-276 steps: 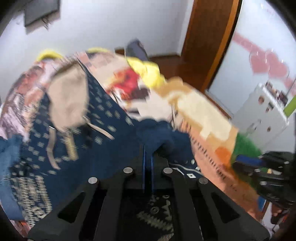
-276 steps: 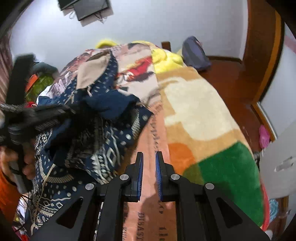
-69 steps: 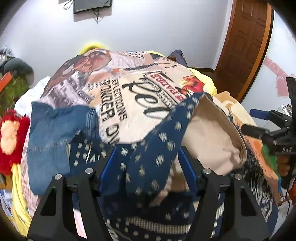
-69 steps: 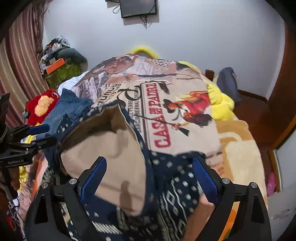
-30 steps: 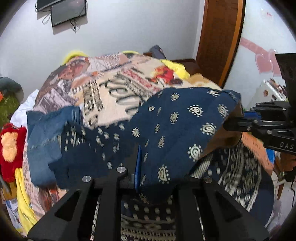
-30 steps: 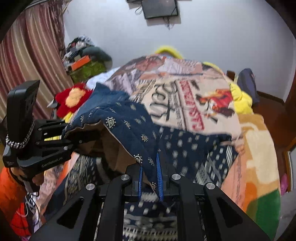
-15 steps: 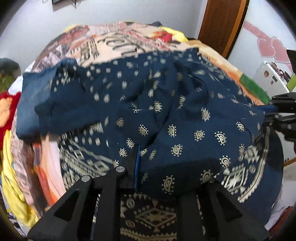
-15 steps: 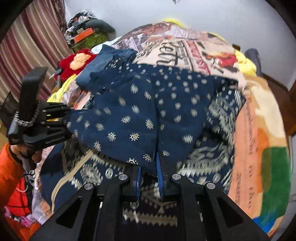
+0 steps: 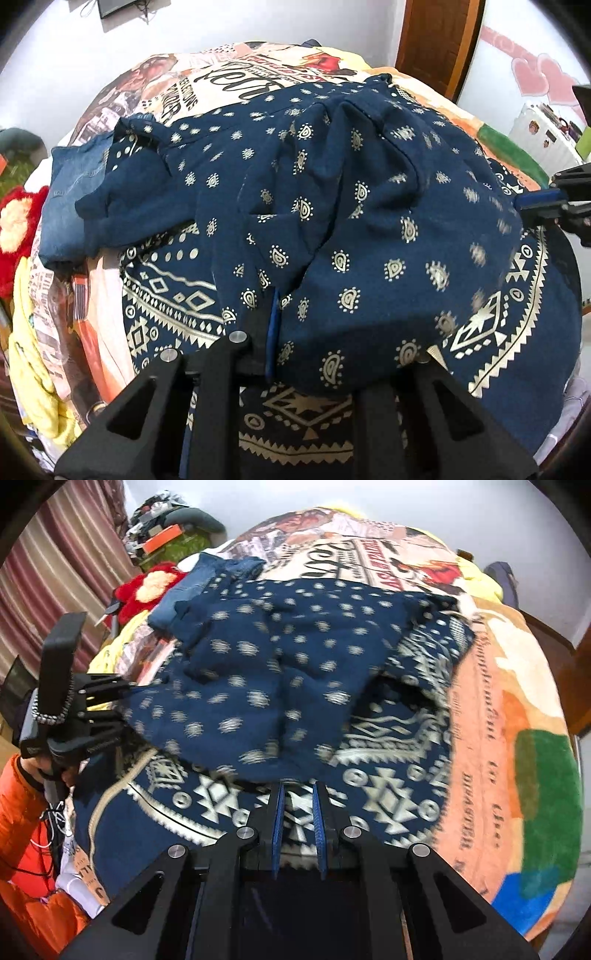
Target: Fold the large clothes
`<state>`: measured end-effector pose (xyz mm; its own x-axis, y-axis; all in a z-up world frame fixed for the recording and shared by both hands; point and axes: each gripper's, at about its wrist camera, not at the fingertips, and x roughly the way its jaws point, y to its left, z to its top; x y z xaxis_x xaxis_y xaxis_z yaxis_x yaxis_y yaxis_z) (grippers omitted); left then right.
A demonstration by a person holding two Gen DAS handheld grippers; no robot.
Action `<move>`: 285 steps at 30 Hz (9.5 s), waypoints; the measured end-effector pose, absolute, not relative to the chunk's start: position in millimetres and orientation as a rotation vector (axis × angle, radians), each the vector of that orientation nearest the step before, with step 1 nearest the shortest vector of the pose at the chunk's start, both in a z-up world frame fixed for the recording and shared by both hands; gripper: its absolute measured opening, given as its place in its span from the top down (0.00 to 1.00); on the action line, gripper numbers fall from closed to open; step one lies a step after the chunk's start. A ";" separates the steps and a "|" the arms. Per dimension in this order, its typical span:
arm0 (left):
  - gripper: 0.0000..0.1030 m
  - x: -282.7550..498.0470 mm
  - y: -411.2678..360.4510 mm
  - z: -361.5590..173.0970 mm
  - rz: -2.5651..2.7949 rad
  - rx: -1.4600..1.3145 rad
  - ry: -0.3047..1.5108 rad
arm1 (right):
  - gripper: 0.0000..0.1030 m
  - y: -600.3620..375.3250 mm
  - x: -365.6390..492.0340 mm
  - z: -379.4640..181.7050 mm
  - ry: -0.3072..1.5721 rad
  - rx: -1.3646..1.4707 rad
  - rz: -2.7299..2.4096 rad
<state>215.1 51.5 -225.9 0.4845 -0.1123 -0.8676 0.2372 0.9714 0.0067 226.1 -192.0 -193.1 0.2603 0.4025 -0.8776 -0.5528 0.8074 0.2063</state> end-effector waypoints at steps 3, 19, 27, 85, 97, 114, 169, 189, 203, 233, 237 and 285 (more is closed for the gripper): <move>0.83 213.2 57.4 -226.4 -0.214 0.106 1.051 | 0.89 -202.3 233.6 -188.4 1.130 -0.145 0.607; 0.57 210.2 51.5 -230.7 -0.247 0.111 1.057 | 0.87 -154.6 252.4 -215.0 0.997 -0.356 0.512; 0.43 187.1 66.8 -222.3 -0.281 0.074 1.043 | 0.07 -195.6 270.1 -219.3 1.051 -0.237 0.374; 0.95 372.6 226.7 -109.1 0.023 -0.215 0.707 | 0.94 -155.1 478.4 -134.2 0.877 0.033 0.495; 0.94 427.4 286.6 -160.0 0.216 -0.186 0.792 | 0.93 -90.7 550.9 -158.2 0.863 -0.077 0.415; 0.95 439.0 335.0 -241.0 0.345 -0.196 0.930 | 0.04 -108.7 576.7 -246.4 0.881 -0.369 0.085; 0.28 108.6 202.9 -282.4 0.004 -0.625 1.136 | 0.39 -212.6 194.5 -203.8 1.155 0.148 0.563; 0.86 140.7 191.9 -206.3 0.029 -0.427 0.933 | 0.89 -187.6 225.9 -166.4 1.017 0.136 0.681; 0.89 230.6 196.4 -85.1 0.020 -0.250 0.608 | 0.89 -176.5 323.6 -90.0 0.785 0.120 0.653; 1.00 447.0 237.3 -167.8 0.175 -0.105 0.804 | 0.90 -131.5 552.3 -183.8 0.862 0.000 0.368; 0.98 435.1 222.3 -168.8 0.142 -0.086 0.849 | 0.90 -129.3 524.8 -167.9 0.827 -0.064 0.401; 0.22 313.8 222.2 -265.9 0.271 0.050 1.012 | 0.90 -124.1 406.5 -233.9 0.962 -0.356 0.360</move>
